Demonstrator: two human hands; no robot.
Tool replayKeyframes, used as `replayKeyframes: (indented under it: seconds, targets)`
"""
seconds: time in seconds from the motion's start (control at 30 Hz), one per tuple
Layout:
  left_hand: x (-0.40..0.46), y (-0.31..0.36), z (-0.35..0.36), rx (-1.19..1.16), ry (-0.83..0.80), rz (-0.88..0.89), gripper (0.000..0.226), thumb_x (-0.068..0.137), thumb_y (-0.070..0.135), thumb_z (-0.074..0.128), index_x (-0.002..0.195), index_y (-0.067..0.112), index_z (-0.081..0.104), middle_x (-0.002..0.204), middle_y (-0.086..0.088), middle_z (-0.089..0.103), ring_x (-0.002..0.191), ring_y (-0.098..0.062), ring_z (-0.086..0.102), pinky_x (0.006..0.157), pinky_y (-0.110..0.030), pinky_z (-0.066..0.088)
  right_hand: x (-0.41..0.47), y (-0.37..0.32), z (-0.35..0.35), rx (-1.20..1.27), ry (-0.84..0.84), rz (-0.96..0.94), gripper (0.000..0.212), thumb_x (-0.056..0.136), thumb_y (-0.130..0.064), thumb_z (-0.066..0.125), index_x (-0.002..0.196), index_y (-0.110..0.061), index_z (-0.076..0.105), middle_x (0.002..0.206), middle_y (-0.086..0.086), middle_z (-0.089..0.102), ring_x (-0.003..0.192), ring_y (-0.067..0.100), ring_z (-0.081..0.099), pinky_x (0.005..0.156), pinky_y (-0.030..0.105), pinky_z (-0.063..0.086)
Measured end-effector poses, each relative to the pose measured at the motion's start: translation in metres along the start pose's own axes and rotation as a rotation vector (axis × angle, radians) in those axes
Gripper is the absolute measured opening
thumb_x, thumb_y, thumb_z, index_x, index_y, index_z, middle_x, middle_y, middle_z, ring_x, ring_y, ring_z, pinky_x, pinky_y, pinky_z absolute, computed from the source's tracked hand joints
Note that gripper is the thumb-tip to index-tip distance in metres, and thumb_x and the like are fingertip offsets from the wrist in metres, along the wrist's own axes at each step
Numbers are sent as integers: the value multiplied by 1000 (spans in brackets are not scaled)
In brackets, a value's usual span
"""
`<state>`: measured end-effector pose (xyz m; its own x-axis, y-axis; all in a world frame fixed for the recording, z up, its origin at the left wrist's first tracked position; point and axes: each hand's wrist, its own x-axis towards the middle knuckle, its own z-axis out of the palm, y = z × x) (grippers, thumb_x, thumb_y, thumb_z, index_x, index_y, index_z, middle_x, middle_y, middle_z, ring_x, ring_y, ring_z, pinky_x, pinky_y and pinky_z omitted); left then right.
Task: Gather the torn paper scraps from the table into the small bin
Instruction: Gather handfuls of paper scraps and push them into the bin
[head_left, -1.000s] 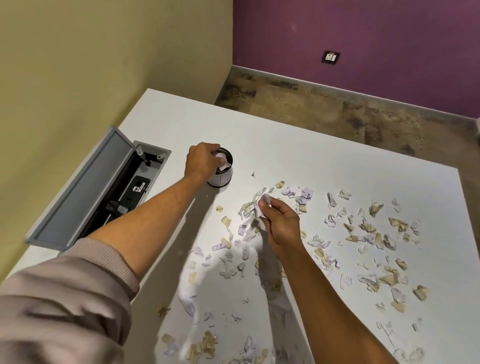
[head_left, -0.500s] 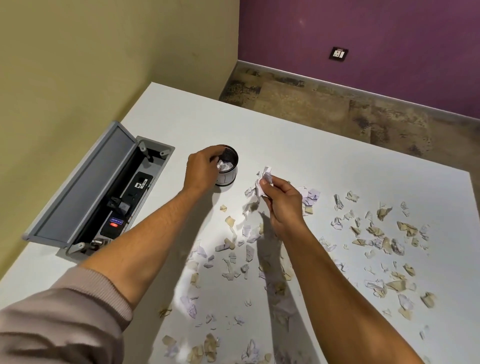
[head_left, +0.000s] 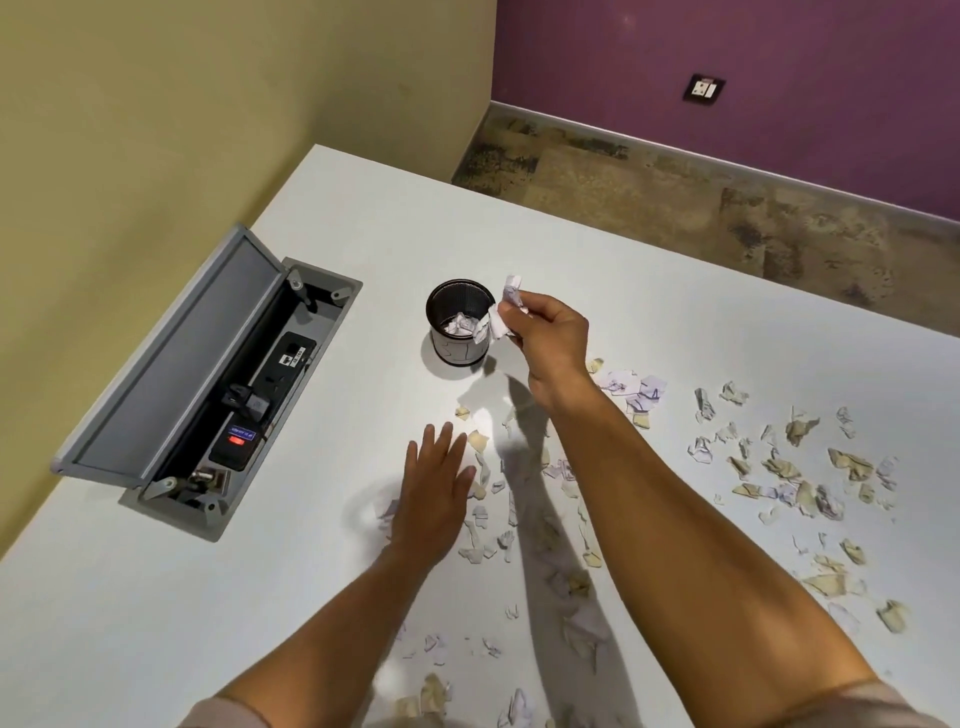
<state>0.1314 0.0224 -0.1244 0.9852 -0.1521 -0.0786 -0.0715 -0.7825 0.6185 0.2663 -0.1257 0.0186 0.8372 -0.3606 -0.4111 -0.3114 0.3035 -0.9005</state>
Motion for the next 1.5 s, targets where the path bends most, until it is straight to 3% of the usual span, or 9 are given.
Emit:
replayKeyframes:
  seconds: [0.1, 0.23, 0.33, 0.47, 0.6, 0.8, 1.0, 1.27, 1.5]
  targets:
    - [-2, -12, 8, 124, -11, 75, 47, 106, 31, 28, 151, 21, 32, 162, 6, 16, 151, -11, 1, 123, -33, -2, 10, -2, 10, -174, 14, -66, 17, 76, -7, 78, 91, -15, 76, 82, 0, 71, 75, 11, 62, 81, 29, 56]
    - [-2, -14, 13, 165, 6, 117, 49, 105, 32, 23, 151, 17, 33, 161, -1, 22, 152, -18, 8, 123, -42, 8, 22, -4, 23, -441, -17, -211, 14, 78, -7, 74, 86, -19, 77, 69, -12, 65, 62, 1, 57, 56, 3, 41]
    - [-3, -16, 15, 167, 22, 127, 48, 105, 30, 25, 149, 14, 36, 160, -4, 26, 151, -21, 12, 122, -46, 12, 30, -3, 34, -671, -112, -277, 10, 85, -11, 70, 91, -15, 77, 77, -6, 66, 72, 7, 58, 54, -1, 37]
    - [-2, -19, 17, 172, 14, 138, 48, 106, 31, 25, 149, 14, 38, 160, -3, 26, 151, -20, 11, 122, -47, 14, 35, 1, 42, -879, -213, -304, 22, 91, -3, 60, 106, -9, 73, 102, 8, 70, 91, 25, 65, 81, 20, 51]
    - [-2, -20, 18, 185, 19, 138, 47, 106, 31, 26, 148, 14, 39, 160, -3, 27, 151, -20, 12, 122, -47, 14, 37, 4, 40, -962, -231, -329, 40, 89, 7, 47, 119, -9, 68, 125, 11, 65, 116, 21, 59, 88, 15, 37]
    - [-2, -20, 18, 204, 20, 135, 47, 106, 31, 24, 149, 15, 36, 160, -2, 25, 152, -20, 10, 123, -44, 11, 25, -1, 27, -800, -116, -495, 44, 75, 14, 41, 98, -4, 74, 101, 11, 73, 98, 26, 62, 76, 13, 38]
    - [-2, -19, 17, 198, 8, 128, 48, 105, 31, 25, 150, 15, 35, 161, -4, 24, 152, -20, 10, 123, -43, 9, 19, 27, -16, -788, -11, -406, 37, 92, 7, 42, 114, -7, 68, 119, 7, 67, 112, 18, 59, 90, 15, 38]
    - [-3, -14, 12, 176, -1, 118, 52, 105, 33, 23, 151, 11, 32, 160, -4, 25, 151, -20, 16, 123, -42, 10, 0, 91, -92, -1294, -319, -503, 18, 97, -8, 45, 104, -2, 60, 107, 15, 61, 103, 28, 52, 94, 45, 43]
    - [-5, -8, 8, 191, -52, 137, 50, 106, 28, 27, 154, 14, 23, 162, 0, 16, 152, -19, 9, 123, -38, 3, -45, 131, -143, -1391, -469, -537, 54, 96, -4, 47, 148, -12, 36, 158, 4, 27, 149, 20, 15, 120, 26, 2]
